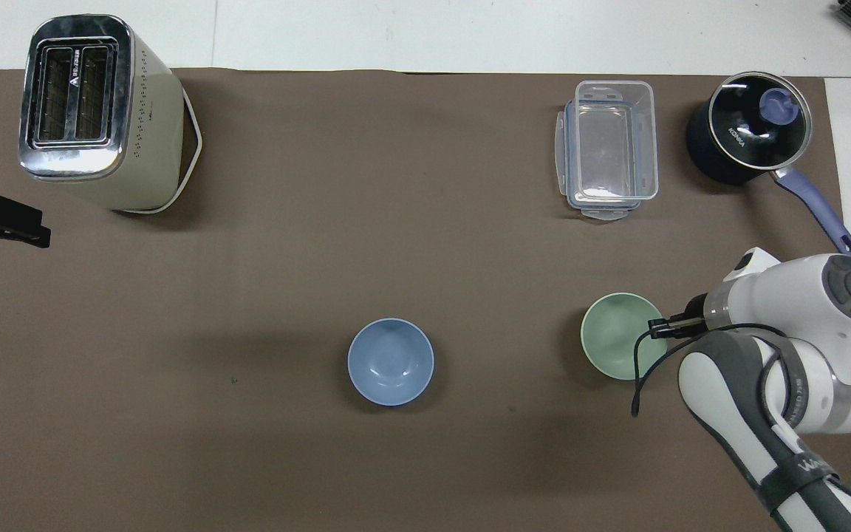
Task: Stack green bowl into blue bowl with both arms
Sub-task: 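Carry the green bowl with the right gripper over the blue bowl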
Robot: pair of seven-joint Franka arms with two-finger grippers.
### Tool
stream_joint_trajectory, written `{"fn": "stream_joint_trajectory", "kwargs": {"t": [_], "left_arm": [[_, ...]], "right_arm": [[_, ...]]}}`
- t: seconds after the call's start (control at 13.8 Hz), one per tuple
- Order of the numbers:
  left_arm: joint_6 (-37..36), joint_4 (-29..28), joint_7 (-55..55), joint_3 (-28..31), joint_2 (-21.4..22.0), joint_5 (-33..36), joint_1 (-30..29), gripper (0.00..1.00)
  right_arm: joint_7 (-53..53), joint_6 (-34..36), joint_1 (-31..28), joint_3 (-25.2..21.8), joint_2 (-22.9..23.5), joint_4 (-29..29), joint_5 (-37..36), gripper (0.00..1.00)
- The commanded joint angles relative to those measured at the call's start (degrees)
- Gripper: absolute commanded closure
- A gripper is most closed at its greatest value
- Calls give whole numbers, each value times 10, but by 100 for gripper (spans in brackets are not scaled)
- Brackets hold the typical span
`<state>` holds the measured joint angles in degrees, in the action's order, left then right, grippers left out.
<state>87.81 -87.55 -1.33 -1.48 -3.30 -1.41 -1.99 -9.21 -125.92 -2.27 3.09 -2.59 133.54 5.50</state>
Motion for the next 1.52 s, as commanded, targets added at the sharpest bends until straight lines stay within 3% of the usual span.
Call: {"fn": "stream_joint_trajectory", "kwargs": {"t": [0.0, 0.29, 0.51, 1.02, 1.45], "left_arm": [[-9, 2, 2, -4, 2, 6, -6, 0], [-9, 1, 2, -4, 2, 6, -6, 0], [-9, 2, 2, -4, 2, 6, -6, 0], [-9, 1, 2, -4, 2, 6, -6, 0], [-9, 2, 2, -4, 3, 5, -6, 0]], "right_arm": [[-12, 30, 37, 2, -32, -13, 17, 100], [78, 66, 120, 3, -47, -41, 49, 100], [159, 54, 192, 6, -45, -57, 49, 100], [325, -17, 322, 7, 18, -100, 49, 100], [372, -25, 352, 11, 84, -144, 49, 100]]}}
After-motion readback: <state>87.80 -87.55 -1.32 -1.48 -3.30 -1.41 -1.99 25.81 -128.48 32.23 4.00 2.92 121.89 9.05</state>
